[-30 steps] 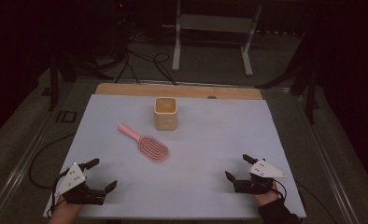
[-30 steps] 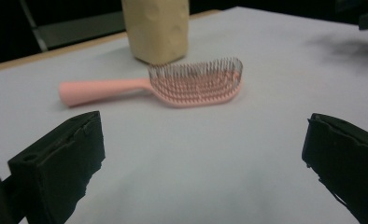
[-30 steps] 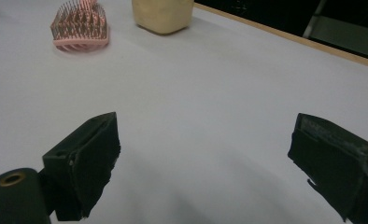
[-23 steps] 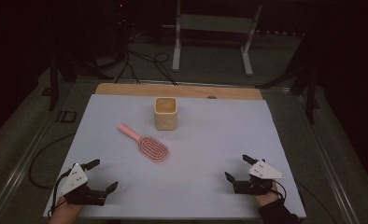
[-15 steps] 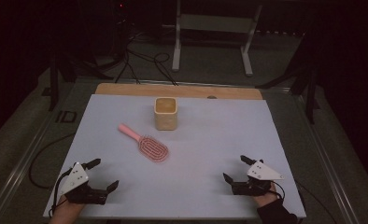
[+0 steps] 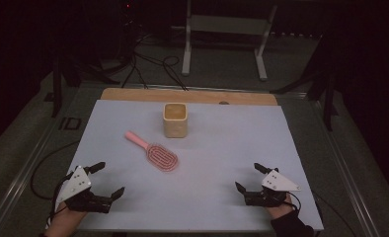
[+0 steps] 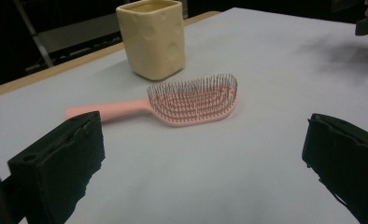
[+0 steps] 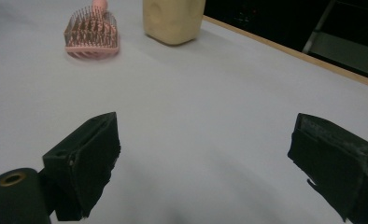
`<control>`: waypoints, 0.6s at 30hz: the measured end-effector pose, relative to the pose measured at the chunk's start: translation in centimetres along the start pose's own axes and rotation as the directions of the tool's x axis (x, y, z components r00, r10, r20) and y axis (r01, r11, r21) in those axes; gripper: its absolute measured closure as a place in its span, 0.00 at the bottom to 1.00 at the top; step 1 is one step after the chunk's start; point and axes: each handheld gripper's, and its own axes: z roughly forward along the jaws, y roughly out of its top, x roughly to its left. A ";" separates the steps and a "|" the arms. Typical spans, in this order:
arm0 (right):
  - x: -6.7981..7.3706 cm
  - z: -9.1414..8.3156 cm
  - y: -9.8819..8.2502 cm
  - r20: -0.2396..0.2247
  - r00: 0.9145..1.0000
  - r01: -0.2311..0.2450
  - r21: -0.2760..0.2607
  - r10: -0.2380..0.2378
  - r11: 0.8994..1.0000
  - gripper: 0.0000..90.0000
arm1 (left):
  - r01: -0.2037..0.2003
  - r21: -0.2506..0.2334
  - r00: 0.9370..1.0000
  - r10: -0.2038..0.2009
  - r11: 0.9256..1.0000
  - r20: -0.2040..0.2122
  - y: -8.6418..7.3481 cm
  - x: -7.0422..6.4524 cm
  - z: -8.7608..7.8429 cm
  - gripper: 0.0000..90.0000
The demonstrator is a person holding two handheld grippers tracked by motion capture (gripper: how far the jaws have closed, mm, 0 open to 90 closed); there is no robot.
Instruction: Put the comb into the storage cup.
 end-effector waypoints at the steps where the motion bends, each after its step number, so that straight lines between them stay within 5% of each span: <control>1: 0.0 0.0 0.0 0.000 1.000 0.000 0.000 0.000 1.000 0.09 | -0.005 -0.002 1.000 0.005 1.000 0.002 0.3 0.1 -0.1 0.00; 11: -0.1 -0.1 0.0 0.005 1.000 0.001 -0.009 -0.001 1.000 0.09 | -0.011 -0.027 1.000 0.010 1.000 -0.015 2.5 1.3 -1.0 0.00; 18: -0.1 -0.1 0.1 0.008 1.000 -0.008 -0.015 0.008 1.000 0.09 | 0.031 0.015 0.999 -0.031 0.999 0.016 3.8 2.2 -0.6 0.00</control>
